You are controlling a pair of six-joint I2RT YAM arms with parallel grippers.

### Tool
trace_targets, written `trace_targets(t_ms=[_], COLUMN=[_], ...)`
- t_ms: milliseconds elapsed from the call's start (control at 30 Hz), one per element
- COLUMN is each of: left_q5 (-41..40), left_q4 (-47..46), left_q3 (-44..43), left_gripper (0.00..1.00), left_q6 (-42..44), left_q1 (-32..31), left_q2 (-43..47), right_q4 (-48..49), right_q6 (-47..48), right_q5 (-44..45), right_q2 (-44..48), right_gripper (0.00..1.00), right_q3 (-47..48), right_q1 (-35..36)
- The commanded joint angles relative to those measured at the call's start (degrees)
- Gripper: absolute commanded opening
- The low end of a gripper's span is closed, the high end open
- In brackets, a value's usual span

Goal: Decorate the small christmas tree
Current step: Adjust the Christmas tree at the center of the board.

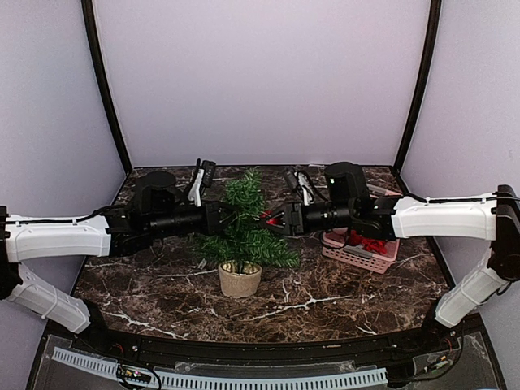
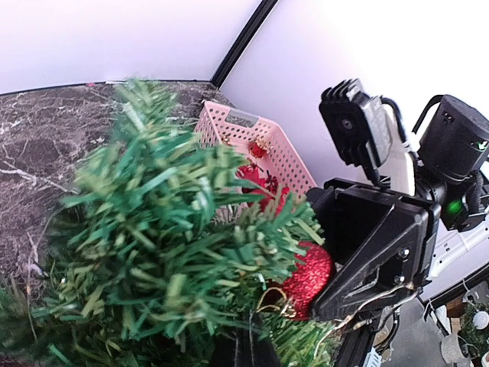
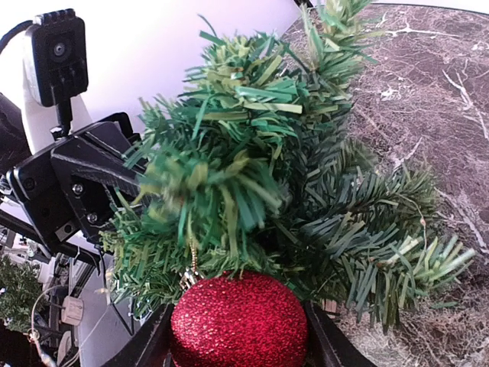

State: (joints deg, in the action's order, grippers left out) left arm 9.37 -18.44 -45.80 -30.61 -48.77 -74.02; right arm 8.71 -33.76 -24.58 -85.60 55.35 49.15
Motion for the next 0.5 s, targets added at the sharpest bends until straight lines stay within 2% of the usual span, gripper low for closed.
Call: trace_targets(t_ms=[0,467], left_q5=[0.22,-0.29], left_q4=[0.65,0.0], left_q3=[0.38,2.69], left_gripper=[0.0,0.0], left_q6=[1.49,2.23], left_q1=[-0.32,-0.29], left_q2=[1.97,2.9], right_q4=[1.75,1.22], right_q6=[-0.04,0.38], right_q5=[0.71,0.56], right_q2=[1.13,0.63], right_gripper=[0.52,0.48], right_q3=[-0.17,0.33], right_q1=[0.25,0.51])
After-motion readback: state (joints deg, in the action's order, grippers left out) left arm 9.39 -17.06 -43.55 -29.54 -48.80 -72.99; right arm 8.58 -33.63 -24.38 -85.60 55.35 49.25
